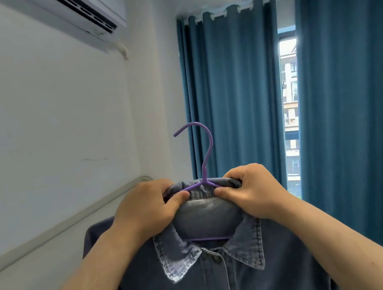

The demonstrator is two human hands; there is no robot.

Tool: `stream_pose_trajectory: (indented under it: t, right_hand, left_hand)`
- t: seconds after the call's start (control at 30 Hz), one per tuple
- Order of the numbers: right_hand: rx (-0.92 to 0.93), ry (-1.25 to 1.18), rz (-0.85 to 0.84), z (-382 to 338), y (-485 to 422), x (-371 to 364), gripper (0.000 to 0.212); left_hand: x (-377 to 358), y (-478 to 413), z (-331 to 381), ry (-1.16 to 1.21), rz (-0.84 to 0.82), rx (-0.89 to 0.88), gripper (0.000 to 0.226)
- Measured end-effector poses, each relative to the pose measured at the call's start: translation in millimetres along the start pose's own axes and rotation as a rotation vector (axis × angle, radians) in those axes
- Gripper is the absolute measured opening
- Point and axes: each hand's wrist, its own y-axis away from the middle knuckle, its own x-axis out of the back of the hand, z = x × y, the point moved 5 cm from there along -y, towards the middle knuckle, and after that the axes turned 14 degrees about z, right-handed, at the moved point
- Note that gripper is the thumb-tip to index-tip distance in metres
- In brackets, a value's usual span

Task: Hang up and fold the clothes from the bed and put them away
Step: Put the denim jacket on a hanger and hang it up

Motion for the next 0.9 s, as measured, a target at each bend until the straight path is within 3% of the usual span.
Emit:
stream_pose_trajectory:
  t: [0.1, 0.23, 0.33, 0.5, 0.67, 0.9]
  right_hand:
    - [0.023, -0.084, -0.01, 5, 6, 4, 0.036]
    - [0.097, -0.179, -0.043, 0, 10, 2, 0.035]
    - [0.157, -0.247, -0.079, -10, 11, -4, 0.035]
    - [0.203, -0.342, -0.17, -37, 17, -26, 0.03]
    - [0.259, -0.446, -0.221, -79, 32, -57, 0.02]
    - [0.336, -0.604, -0.366, -151, 51, -96, 0.03]
  left_hand:
    - [10, 10, 15, -0.085, 0.074, 0.001, 0.037]
    - [29, 26, 31, -0.234, 0.148, 0.05, 0.048]
    - [50, 37, 41, -0.309, 0.194, 0.052, 0.032]
    - [85, 65, 39, -0.489, 0.18, 0.149, 0.06]
    - [133, 97, 38, -0.623, 0.198, 0.246, 0.061]
    - [209, 137, 37, -0.83, 0.213, 0.376, 0.064]
